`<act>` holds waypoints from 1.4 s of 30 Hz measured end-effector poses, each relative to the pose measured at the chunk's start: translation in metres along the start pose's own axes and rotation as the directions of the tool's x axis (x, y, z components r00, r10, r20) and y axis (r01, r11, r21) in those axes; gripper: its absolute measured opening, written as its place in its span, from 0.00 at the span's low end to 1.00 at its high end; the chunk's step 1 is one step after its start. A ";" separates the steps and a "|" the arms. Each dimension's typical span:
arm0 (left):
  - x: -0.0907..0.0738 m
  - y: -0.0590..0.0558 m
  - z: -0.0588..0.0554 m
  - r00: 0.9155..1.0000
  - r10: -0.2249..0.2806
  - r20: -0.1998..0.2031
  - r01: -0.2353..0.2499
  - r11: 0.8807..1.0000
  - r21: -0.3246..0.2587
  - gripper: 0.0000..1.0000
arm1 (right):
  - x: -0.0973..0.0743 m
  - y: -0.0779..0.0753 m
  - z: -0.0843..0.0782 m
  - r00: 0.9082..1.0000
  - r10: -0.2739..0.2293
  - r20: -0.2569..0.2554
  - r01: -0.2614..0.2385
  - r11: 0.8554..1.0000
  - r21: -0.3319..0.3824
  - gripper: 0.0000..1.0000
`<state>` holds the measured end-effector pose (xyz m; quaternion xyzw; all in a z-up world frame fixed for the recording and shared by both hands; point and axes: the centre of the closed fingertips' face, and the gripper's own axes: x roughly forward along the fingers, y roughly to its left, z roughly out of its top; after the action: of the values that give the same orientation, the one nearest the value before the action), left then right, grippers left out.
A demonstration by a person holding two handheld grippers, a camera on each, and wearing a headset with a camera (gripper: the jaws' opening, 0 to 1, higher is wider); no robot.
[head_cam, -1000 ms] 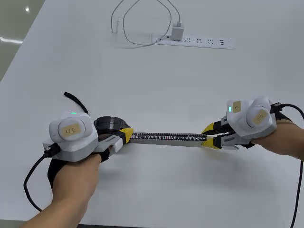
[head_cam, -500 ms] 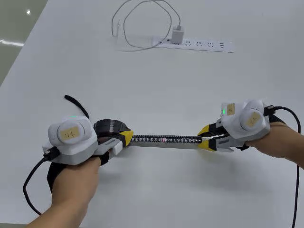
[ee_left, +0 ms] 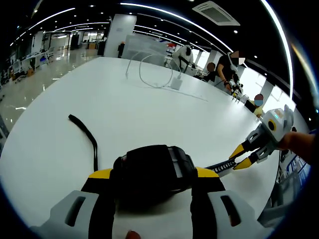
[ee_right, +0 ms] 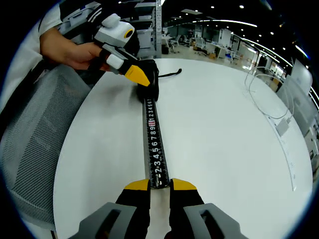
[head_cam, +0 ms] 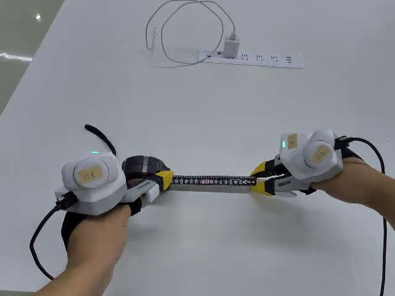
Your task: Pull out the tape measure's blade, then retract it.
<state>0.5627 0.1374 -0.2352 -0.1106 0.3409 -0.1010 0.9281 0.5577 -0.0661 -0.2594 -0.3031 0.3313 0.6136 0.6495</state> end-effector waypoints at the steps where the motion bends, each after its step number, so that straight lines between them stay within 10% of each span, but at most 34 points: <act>1: 0.000 0.000 0.000 1.000 -0.001 0.001 0.001 1.000 0.000 0.57 | 0.001 0.000 0.001 1.000 0.000 0.001 0.000 1.000 0.000 0.10; 42: -0.001 0.001 0.001 1.000 -0.010 0.004 0.010 1.000 -0.024 0.57 | 0.034 0.004 0.044 0.997 0.026 0.071 -0.026 1.000 0.000 0.10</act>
<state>0.5627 0.1393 -0.2341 -0.1237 0.3398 -0.1013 0.9268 0.5576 -0.0104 -0.2610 -0.2768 0.3121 0.6321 0.6530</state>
